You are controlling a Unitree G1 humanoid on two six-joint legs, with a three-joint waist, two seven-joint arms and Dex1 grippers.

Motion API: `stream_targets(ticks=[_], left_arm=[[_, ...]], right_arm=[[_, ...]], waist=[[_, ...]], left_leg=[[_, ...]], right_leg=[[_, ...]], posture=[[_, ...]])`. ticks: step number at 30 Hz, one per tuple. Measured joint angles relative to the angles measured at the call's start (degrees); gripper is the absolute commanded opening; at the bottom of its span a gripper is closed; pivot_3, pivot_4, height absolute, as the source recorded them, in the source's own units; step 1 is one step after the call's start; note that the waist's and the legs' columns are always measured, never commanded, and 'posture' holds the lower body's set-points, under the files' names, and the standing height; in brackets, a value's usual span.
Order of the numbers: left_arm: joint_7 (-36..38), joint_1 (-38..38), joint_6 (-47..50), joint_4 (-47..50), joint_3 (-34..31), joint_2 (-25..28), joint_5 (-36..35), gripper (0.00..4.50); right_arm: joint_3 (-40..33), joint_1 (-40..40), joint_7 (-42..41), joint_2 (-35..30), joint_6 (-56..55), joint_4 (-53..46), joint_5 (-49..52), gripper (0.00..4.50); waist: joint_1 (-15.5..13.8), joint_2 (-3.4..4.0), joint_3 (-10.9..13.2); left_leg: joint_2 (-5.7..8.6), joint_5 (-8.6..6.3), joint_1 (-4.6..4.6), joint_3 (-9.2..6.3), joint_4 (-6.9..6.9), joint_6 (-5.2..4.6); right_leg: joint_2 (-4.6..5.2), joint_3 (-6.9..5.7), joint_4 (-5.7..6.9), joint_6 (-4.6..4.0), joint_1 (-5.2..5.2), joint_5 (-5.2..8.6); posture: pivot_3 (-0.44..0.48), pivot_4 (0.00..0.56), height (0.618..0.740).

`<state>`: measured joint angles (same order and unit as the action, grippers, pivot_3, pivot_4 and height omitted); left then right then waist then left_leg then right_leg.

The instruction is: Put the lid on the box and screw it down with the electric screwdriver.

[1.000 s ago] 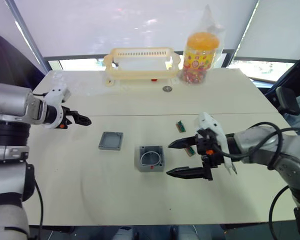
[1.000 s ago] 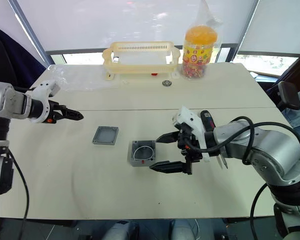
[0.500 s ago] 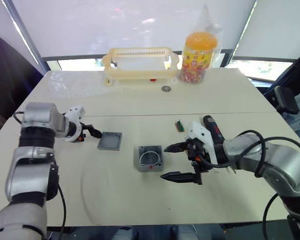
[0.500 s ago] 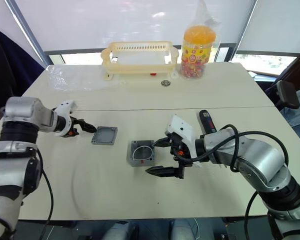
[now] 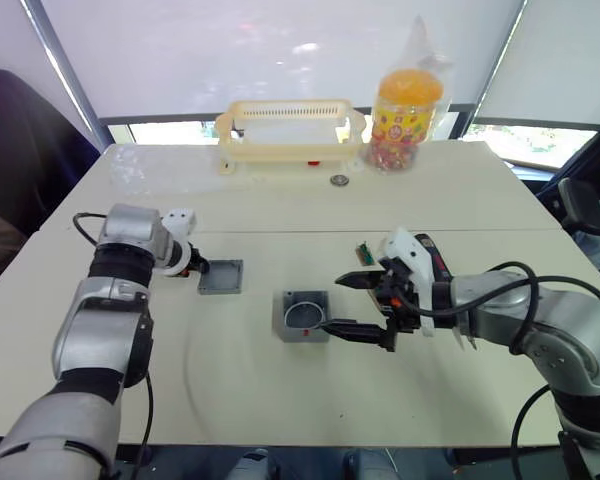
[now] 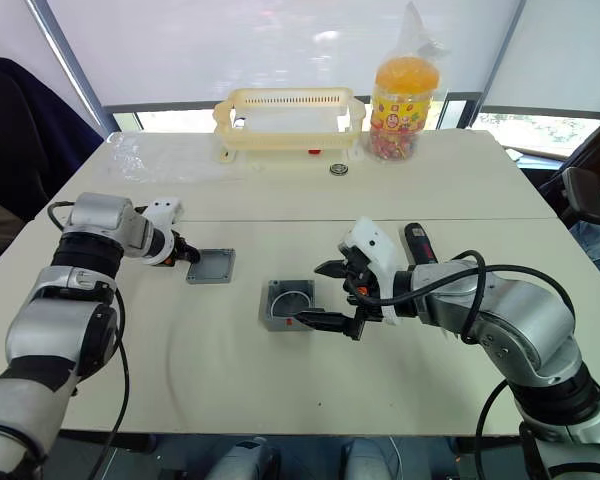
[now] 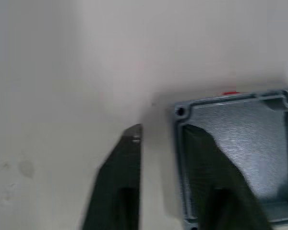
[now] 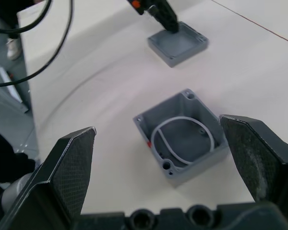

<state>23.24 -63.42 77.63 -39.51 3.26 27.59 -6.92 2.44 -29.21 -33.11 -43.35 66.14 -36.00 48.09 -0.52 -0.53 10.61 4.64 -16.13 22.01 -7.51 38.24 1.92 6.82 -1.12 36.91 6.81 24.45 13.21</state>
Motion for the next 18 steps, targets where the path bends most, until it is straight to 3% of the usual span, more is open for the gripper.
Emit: stream_targets(ticks=[8,12,18], left_arm=[[-3.1,2.89,6.94,7.94,-3.26,-0.61,-0.11,0.03],[-2.87,4.77,11.0,12.81,-4.88,1.8,-1.6,0.03],[-0.52,7.71,11.49,30.12,-11.71,6.32,-6.06,0.03]], right_arm=[[-0.08,0.77,1.38,1.25,-0.54,0.49,-0.64,4.5],[-1.18,0.58,0.52,1.51,-0.84,3.3,-0.39,4.5],[-8.06,-5.23,1.88,8.06,0.11,12.44,5.05,4.5]], waist=[[0.39,-0.06,0.04],[1.27,-0.21,0.13],[1.52,-0.28,0.18]], left_leg=[[-0.02,-0.01,-0.24,0.28,-0.08,-0.01],[-0.12,-0.01,-0.17,0.29,-0.08,-0.01],[-0.26,-0.01,-0.15,0.39,-0.12,0.01]], right_leg=[[-0.04,0.33,0.09,0.01,0.0,0.01],[-0.05,0.37,0.1,0.01,0.11,0.01],[-0.12,0.49,0.11,-0.01,0.22,0.0]], posture=[[0.0,0.15,0.74],[0.0,0.15,0.74],[0.0,0.15,0.74]])
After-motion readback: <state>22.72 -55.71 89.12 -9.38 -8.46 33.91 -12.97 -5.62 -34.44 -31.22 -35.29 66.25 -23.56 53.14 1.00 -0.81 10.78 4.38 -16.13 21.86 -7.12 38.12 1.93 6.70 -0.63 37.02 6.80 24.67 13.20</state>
